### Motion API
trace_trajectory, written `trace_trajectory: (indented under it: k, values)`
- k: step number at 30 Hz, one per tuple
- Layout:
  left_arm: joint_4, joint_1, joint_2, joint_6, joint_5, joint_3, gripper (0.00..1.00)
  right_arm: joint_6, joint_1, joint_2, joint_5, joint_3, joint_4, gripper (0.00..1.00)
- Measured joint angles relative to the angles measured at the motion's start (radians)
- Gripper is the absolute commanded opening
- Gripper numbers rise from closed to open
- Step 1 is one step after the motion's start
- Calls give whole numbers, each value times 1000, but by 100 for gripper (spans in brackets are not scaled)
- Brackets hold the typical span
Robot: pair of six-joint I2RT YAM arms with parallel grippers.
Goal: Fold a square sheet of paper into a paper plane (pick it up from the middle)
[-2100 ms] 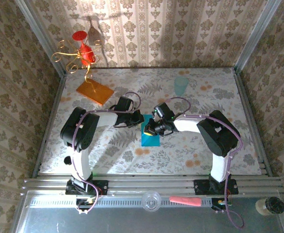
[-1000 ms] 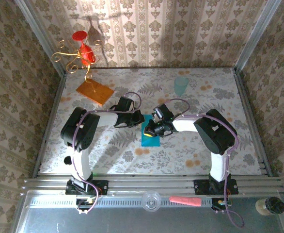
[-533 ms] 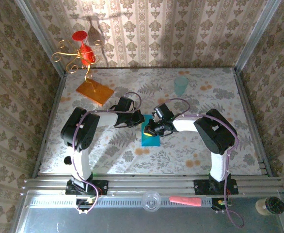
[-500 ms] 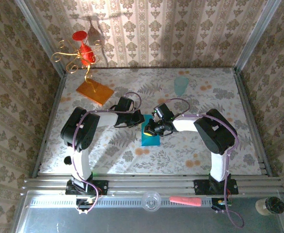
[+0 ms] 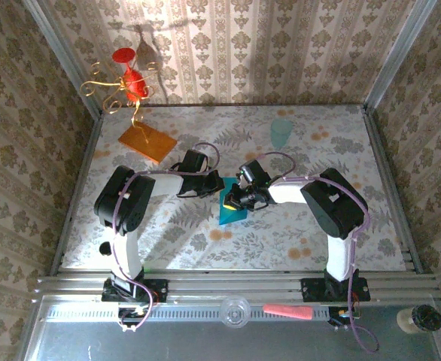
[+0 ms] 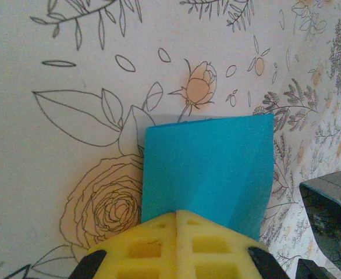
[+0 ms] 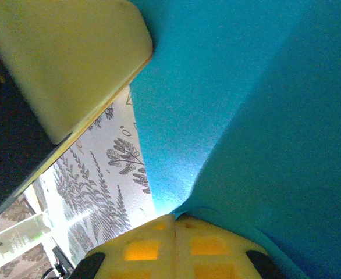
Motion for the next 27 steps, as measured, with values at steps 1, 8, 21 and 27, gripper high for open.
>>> trace_trajectory:
  k: [1, 8, 21, 27]
  values:
    - [0, 0, 0, 0, 0, 0, 4, -1, 0, 0, -1, 0, 0, 0]
    - [0, 0, 0, 0, 0, 0, 4, -24, -2, 0, -23, 0, -11, 1]
    - [-2, 0, 0, 0, 0, 1, 4, -35, -2, 8, -30, 6, -18, 1]
    - [-11, 0, 0, 0, 0, 6, 6, -50, -2, 13, -30, 14, -30, 3]
